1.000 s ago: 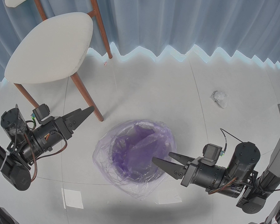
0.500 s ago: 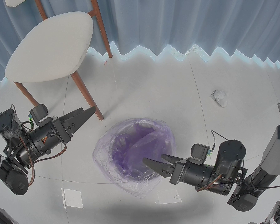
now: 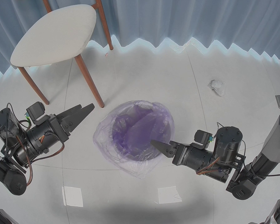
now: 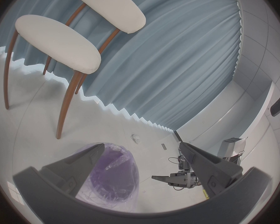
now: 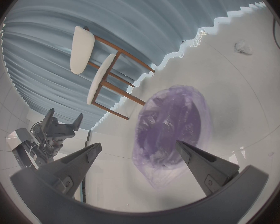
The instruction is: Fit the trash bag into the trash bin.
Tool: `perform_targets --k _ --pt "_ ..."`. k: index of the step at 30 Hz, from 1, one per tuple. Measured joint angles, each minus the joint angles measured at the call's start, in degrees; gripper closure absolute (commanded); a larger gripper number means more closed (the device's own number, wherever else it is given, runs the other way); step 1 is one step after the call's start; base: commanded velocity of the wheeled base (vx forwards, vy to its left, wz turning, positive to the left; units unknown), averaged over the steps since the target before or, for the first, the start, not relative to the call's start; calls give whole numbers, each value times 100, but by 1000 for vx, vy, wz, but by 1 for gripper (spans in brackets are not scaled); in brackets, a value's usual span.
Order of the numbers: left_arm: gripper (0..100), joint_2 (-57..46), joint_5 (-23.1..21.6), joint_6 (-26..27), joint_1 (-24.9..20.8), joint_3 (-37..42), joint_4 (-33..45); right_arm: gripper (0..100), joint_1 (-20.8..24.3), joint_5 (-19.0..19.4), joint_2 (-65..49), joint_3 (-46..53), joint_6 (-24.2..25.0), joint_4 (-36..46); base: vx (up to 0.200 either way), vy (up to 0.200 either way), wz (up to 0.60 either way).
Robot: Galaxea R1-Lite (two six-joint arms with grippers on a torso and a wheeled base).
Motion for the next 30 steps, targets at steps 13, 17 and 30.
perform_targets --k 13,17,30 --pt "0 -11 6 385 -22 41 4 0 -807 -55 440 -46 -551 167 0 0 0" --pt "0 -9 5 385 -38 46 2 0 -967 -50 769 -179 -586 -55 0 0 0" --pt "0 41 6 688 -123 61 2 0 -1115 128 1496 -945 -206 -277 0 0 0"
